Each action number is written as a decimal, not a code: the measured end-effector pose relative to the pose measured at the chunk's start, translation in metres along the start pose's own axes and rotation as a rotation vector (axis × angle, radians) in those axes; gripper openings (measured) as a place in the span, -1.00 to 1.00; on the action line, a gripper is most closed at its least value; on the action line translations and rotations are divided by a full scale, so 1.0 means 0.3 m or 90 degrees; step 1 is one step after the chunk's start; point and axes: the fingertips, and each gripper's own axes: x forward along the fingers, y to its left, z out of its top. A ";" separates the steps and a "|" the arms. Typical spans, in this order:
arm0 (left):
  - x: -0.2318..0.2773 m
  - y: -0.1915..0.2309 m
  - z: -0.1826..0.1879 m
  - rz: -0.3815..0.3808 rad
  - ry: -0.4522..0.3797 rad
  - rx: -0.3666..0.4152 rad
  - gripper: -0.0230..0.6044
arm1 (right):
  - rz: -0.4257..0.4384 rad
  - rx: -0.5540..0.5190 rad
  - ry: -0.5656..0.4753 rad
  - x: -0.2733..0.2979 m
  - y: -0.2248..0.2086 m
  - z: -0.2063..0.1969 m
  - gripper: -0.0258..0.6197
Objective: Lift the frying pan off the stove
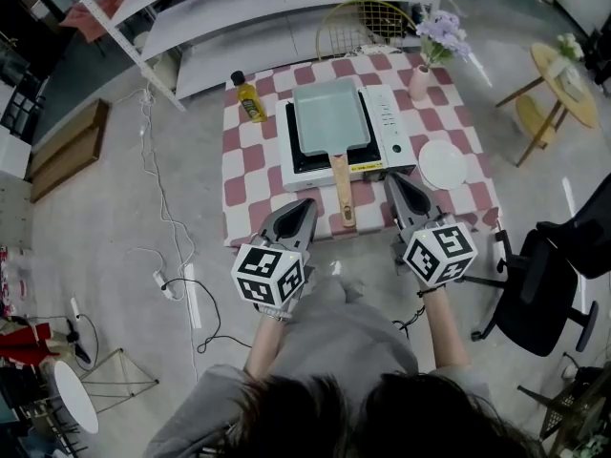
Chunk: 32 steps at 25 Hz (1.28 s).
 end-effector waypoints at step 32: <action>0.173 0.046 -0.058 -0.155 0.108 -0.178 -0.83 | 0.081 0.117 0.126 0.283 0.009 -0.131 -0.84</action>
